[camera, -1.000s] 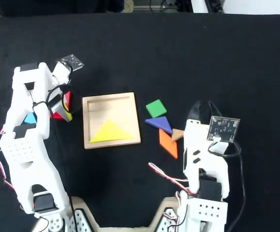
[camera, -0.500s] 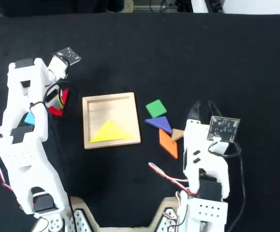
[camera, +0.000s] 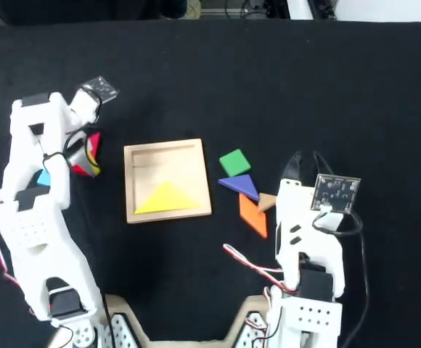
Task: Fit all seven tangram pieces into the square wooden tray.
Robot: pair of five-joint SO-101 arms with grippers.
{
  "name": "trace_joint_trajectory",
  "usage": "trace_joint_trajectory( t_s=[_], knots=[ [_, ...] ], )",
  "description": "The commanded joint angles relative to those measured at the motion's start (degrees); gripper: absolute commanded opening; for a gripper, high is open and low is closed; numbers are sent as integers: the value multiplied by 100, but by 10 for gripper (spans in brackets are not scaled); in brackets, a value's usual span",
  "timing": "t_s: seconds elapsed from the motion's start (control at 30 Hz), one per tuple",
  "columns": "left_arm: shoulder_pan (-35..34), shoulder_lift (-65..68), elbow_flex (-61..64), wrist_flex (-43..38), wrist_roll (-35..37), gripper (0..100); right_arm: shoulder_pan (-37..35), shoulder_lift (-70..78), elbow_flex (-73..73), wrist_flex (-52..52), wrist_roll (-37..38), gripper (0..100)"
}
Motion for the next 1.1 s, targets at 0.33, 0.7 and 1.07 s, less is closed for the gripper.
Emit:
trace_joint_trajectory(
  t_s=[0.33,0.7,1.07],
  knots=[
    [-75,-88,-57,-422,-1292,363,-70,66,4,-132,62,96],
    [101,413,215,-1020,-1020,363,-70,66,4,-132,62,96],
    [13,229,-48,-167,-193,369,-70,66,4,-149,62,96]
  ],
)
